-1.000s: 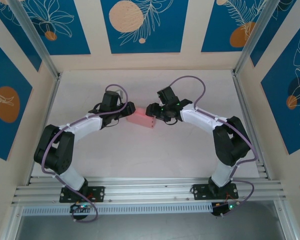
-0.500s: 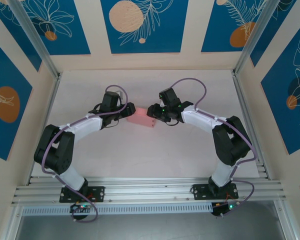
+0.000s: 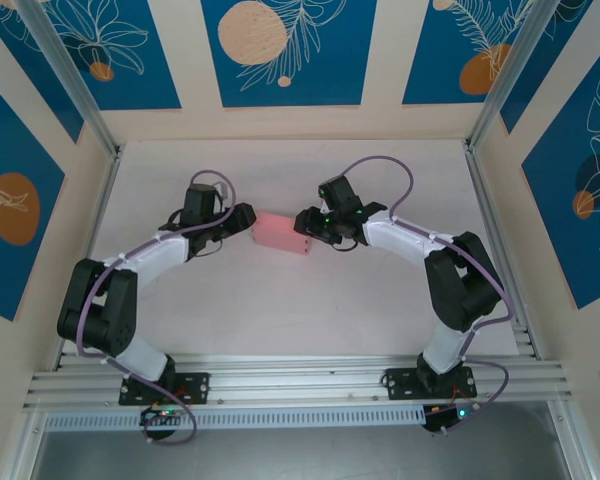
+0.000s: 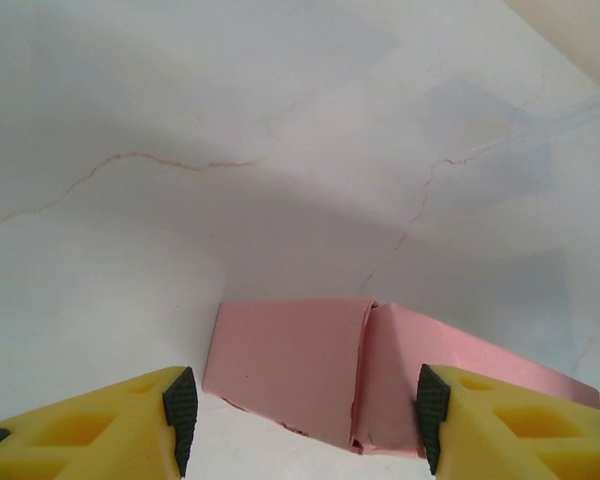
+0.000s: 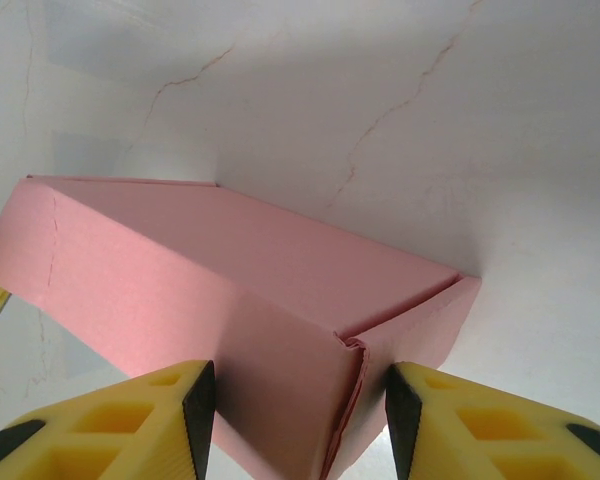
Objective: Fold the paper box
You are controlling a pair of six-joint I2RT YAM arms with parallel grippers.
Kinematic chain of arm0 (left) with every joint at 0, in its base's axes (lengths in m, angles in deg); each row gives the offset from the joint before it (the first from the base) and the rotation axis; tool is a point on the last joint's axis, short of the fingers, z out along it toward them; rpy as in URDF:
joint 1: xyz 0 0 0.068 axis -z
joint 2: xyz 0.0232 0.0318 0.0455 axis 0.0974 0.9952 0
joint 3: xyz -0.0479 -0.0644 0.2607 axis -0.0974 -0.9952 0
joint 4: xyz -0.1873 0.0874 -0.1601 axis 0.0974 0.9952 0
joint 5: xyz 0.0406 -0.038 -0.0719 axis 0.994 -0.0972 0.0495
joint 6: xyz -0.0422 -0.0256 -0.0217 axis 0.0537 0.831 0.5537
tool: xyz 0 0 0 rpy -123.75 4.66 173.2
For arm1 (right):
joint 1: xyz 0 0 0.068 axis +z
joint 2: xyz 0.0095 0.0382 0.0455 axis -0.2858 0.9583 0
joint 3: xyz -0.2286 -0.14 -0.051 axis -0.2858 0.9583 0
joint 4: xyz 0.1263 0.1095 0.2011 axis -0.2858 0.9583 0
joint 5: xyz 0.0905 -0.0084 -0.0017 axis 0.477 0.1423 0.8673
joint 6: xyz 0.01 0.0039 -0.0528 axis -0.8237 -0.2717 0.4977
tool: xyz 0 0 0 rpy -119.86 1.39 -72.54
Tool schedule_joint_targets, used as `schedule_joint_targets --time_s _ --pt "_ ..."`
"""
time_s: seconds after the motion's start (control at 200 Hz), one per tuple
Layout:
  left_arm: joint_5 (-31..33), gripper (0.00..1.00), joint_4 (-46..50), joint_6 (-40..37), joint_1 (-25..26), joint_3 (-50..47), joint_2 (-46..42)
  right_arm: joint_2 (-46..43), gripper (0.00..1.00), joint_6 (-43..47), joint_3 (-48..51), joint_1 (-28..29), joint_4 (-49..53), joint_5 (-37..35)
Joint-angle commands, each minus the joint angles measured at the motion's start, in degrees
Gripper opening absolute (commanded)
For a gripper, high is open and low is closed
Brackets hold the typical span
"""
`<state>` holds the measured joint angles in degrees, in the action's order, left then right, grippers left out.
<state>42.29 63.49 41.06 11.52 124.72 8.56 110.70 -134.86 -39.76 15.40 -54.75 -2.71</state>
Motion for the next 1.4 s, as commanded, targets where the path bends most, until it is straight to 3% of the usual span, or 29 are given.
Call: schedule_joint_targets --time_s 0.0,0.185,0.455,0.775,1.18,1.395 --pt "-4.51 0.61 -3.11 1.11 -0.53 -0.88 0.48 1.58 0.49 0.12 0.49 -0.13 5.76 -2.06" --pt "-6.96 0.60 -4.31 1.38 -0.87 -0.08 2.02 1.54 0.49 0.30 0.40 -0.10 6.01 -2.33" --pt "-6.44 0.52 -4.74 2.34 -1.94 -2.71 3.30 2.33 0.47 0.56 -0.18 -0.10 6.37 -2.36" --pt "-7.75 0.35 -7.32 3.27 -2.69 -5.92 5.67 2.93 0.42 0.52 -0.06 -0.28 6.59 -2.37" --pt "-7.27 0.03 -7.28 2.96 -3.30 -8.96 6.01 3.94 0.30 -0.40 2.13 -0.98 4.72 -0.70" --pt "-7.55 0.00 -8.22 2.79 -3.23 -10.85 5.62 4.33 0.26 -0.25 3.33 -1.03 3.76 0.17"
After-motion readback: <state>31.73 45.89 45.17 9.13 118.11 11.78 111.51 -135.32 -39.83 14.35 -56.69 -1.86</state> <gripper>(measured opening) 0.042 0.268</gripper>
